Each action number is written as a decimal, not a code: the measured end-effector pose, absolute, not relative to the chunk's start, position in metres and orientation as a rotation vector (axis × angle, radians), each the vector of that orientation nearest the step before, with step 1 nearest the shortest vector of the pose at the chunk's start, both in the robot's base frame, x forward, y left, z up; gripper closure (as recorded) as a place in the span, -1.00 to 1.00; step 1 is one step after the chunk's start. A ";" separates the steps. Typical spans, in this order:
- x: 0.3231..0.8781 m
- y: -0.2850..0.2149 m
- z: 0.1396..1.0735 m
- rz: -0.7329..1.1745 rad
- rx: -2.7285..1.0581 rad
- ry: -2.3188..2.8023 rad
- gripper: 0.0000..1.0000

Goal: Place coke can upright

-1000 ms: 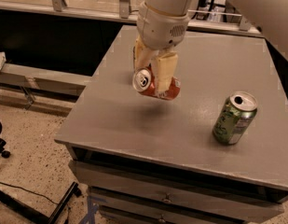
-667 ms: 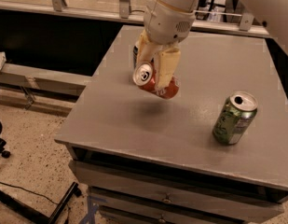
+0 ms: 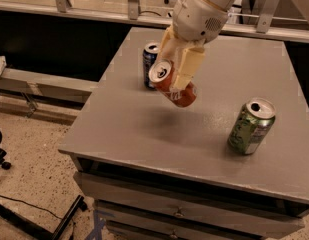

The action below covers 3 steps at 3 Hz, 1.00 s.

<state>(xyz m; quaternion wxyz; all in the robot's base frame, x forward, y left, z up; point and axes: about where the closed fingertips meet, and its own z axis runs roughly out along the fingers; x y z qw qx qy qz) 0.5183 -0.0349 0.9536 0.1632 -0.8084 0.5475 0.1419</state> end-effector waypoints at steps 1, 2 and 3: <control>0.514 -0.042 0.954 0.479 -2.194 1.641 0.72; 0.510 -0.046 0.949 0.544 -2.106 1.712 0.78; 0.506 -0.048 0.943 0.593 -2.036 1.773 0.78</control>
Offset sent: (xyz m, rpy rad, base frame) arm -0.0258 -0.0250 -0.0143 0.1112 0.2002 -0.2260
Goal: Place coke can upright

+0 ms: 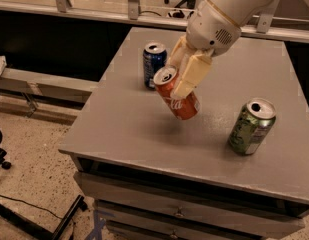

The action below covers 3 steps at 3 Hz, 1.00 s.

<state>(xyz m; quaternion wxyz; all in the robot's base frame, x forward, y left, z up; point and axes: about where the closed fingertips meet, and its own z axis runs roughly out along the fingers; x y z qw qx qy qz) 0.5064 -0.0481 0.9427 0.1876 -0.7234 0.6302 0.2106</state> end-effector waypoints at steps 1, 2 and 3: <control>0.504 -0.050 0.939 0.623 -1.974 1.807 0.78; 0.502 -0.053 0.938 0.633 -1.906 1.821 0.90; 0.503 -0.055 0.938 0.641 -1.839 1.798 0.90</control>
Offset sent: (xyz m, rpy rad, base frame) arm -0.0082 -0.0141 -0.0054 0.1003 0.0223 -0.1436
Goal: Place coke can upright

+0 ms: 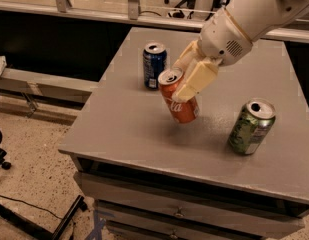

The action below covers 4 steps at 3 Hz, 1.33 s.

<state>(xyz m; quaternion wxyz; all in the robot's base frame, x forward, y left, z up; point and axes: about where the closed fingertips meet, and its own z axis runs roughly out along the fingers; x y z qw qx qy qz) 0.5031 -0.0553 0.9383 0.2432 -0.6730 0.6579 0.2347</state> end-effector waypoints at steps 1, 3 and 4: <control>0.505 -0.057 0.938 0.661 -1.777 1.747 0.94; 0.507 -0.056 0.939 0.691 -1.694 1.626 0.96; 0.509 -0.052 0.935 0.707 -1.668 1.591 0.94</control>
Offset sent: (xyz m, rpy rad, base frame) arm 0.0062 -0.0074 0.0003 0.2091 -0.0843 -0.0252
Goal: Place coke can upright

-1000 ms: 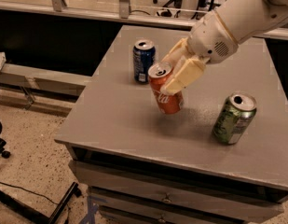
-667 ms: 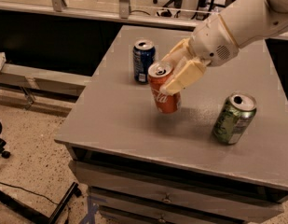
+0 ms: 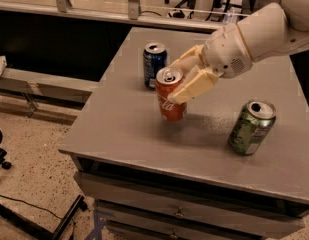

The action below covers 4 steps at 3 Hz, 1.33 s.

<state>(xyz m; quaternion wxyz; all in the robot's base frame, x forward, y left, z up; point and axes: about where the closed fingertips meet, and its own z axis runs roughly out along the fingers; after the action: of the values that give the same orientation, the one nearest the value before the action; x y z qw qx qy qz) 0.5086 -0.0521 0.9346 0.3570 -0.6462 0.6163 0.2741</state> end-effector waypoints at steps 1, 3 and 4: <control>0.510 -0.047 0.927 0.733 -1.661 1.579 0.74; 0.512 -0.042 0.915 0.779 -1.657 1.575 -0.09; 0.512 -0.040 0.912 0.801 -1.662 1.573 -0.56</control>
Offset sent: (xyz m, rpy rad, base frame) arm 0.0059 0.0084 -0.0220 0.0431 0.0372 0.0211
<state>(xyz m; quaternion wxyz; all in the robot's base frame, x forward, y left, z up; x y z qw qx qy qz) 0.5119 -0.0402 0.9115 0.3510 -0.6419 0.6074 0.3095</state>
